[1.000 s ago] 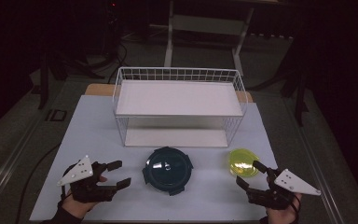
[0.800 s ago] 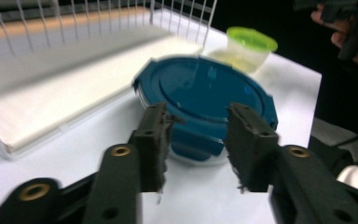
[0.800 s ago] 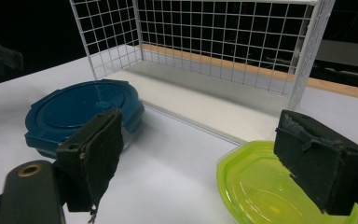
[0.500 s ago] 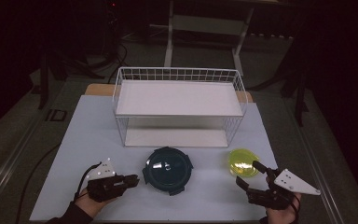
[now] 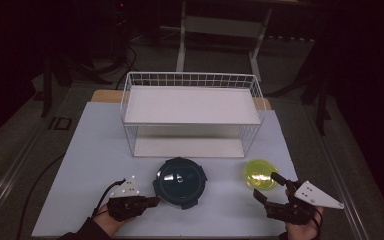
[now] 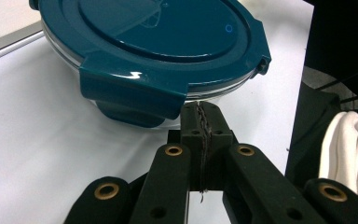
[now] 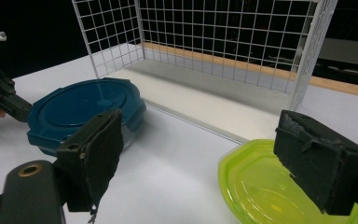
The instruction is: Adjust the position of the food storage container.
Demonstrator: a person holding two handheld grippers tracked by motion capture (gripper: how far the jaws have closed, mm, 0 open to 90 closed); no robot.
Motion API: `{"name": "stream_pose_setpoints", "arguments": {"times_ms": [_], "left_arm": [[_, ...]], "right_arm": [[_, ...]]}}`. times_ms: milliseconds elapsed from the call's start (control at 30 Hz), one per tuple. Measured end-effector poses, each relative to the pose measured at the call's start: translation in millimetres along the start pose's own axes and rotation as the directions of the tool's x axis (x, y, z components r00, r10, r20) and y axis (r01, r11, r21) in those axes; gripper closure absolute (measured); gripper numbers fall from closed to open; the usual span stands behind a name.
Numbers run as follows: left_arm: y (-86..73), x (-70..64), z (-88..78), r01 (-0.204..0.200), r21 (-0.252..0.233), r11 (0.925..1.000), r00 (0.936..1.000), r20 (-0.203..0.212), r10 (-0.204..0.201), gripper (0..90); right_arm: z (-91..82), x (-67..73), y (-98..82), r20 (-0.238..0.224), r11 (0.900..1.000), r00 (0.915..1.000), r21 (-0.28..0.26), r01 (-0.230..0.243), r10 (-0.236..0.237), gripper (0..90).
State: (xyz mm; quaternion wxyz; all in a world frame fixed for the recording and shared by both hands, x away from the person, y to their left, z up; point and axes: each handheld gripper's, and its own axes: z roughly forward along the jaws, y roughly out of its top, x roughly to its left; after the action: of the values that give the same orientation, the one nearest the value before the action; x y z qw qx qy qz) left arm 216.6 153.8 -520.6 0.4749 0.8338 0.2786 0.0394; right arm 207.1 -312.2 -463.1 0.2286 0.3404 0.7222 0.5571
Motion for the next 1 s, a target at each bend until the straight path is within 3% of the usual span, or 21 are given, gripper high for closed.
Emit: {"name": "stream_pose_setpoints", "arguments": {"times_ms": [200, 300, 433, 467, 667, 800, 867, 933, 1000], "left_arm": [[-0.4, 9.9, -5.2, 0.039, -0.015, 0.9991, 0.9978, -0.052, -0.04, 88.6], [-0.9, 13.7, -6.3, 0.055, -0.026, 0.9982, 0.9969, -0.055, -0.056, 88.5], [-0.7, 14.6, -6.4, 0.051, -0.028, 0.9983, 0.997, -0.056, -0.052, 88.4], [0.4, 15.3, -6.8, 0.049, -0.024, 0.9985, 0.9949, -0.086, -0.051, 88.5], [-0.3, 18.0, -10.5, 0.05, -0.056, 0.9972, 0.9952, -0.082, -0.054, 86.7], [2.9, 15.4, -21.8, 0.027, -0.114, 0.9932, 0.9972, -0.066, -0.035, 76.7], [4.3, 14.9, -27.2, 0.026, -0.135, 0.9905, 0.9971, -0.068, -0.035, 66.2], [4.8, 14.8, -33.0, 0.012, -0.164, 0.9864, 0.9964, -0.081, -0.025, 63.0], [6.2, 15.5, -38.3, 0.023, -0.183, 0.9828, 0.9955, -0.086, -0.04, 54.1]], "right_arm": [[0.0, 0.4, 0.3, -0.003, 1.0, 1.0, -0.002, 0.0, 0.0, 15.4], [0.2, 0.8, 0.3, -0.002, 1.0, 1.0, -0.001, 0.002, -0.002, 15.4], [1.2, 1.3, 0.1, 0.001, 1.0, 1.0, 0.008, 0.008, -0.008, 15.4], [1.2, 2.6, 0.8, 0.008, 1.0, 0.9999, 0.0, 0.014, -0.014, 15.3], [1.4, 3.5, 1.8, 0.004, 1.0, 0.9999, 0.01, 0.014, -0.014, 15.3], [3.2, 5.0, 3.3, -0.002, 0.999, 0.9995, 0.016, 0.032, -0.032, 15.4], [4.4, 6.7, 4.3, 0.011, 0.998, 0.9985, 0.013, 0.054, -0.054, 15.4], [6.7, 8.5, 6.3, 0.004, 0.999, 0.9992, 0.019, 0.041, -0.041, 15.4], [11.6, 10.9, 8.3, -0.007, 0.999, 0.9998, 0.049, 0.017, -0.017, 16.0]]}}
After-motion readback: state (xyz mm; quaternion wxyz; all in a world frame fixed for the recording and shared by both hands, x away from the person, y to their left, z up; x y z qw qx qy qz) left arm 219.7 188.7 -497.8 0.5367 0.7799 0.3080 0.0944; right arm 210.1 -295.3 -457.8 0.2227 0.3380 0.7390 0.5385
